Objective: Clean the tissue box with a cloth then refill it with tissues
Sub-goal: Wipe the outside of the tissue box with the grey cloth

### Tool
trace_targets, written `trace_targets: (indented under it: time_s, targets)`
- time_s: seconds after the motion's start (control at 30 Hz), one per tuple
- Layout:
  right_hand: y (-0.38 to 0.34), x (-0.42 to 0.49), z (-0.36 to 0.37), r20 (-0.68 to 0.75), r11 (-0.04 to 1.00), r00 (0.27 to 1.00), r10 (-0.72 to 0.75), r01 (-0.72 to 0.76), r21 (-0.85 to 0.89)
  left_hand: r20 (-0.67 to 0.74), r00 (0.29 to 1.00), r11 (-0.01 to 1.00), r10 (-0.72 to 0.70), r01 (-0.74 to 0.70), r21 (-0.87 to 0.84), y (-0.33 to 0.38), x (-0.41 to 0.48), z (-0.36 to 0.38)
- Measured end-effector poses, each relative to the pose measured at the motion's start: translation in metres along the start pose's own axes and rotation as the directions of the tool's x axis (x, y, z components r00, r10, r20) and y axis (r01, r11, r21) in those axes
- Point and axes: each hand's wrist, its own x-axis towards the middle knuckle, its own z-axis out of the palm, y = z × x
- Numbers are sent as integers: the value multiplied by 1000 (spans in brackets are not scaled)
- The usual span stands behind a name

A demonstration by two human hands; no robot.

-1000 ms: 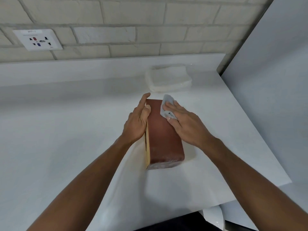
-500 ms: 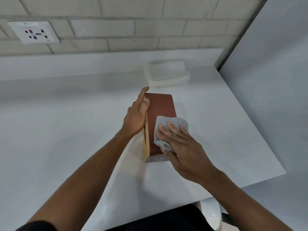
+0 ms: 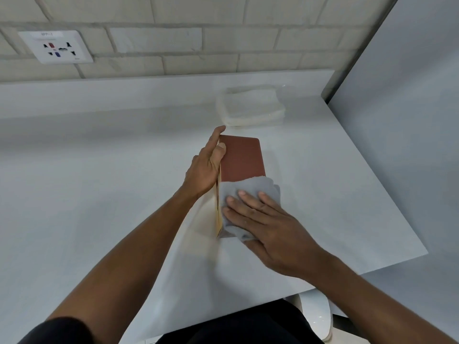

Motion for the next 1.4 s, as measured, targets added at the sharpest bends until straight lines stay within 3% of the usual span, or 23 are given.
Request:
trace_targets:
  time_s: [0.23, 0.27, 0.33, 0.4, 0.47, 0.6, 0.73, 0.8, 1.0, 1.2, 1.4]
  targets:
    - [19, -24, 3, -92, 969, 971, 219, -205, 141, 91, 991, 975, -96, 112, -190, 19, -8, 4]
    - [15, -23, 6, -113, 965, 966, 231, -213, 152, 100, 992, 983, -79, 94, -160, 21, -12, 2]
    - [14, -24, 9, -127, 962, 962, 243, -222, 157, 86, 996, 998, 3, -8, 56, 14, -22, -6]
    - [16, -26, 11, -129, 962, 962, 241, -220, 159, 113, 977, 947, 180, -203, 250, -1, -31, -17]
    - [18, -25, 12, -135, 962, 961, 242, -220, 160, 173, 952, 923, 251, -289, 255, -10, -34, -24]
    - [9, -17, 7, -170, 964, 951, 256, -240, 113, 151, 954, 933, 260, -289, 213, -14, -30, -17]
    - [-18, -7, 8, -105, 999, 994, 41, -44, -29, 128, 954, 914, 272, -297, 277, -15, -31, -7]
    - [-12, -9, 7, -82, 1000, 997, 8, -10, -23, 128, 957, 913, 259, -286, 290, -14, -31, -7]
    - [23, -21, 0, -186, 965, 947, 261, -253, 66, 94, 971, 929, 220, -238, 283, -8, -35, -6]
    - [-31, -5, 9, -108, 999, 994, 22, -24, -24, 103, 973, 933, 204, -226, 281, -4, -38, -3]
    - [-4, -23, 3, -186, 985, 967, 173, -164, 63, 96, 981, 942, 168, -188, 279, 0, -41, -2]
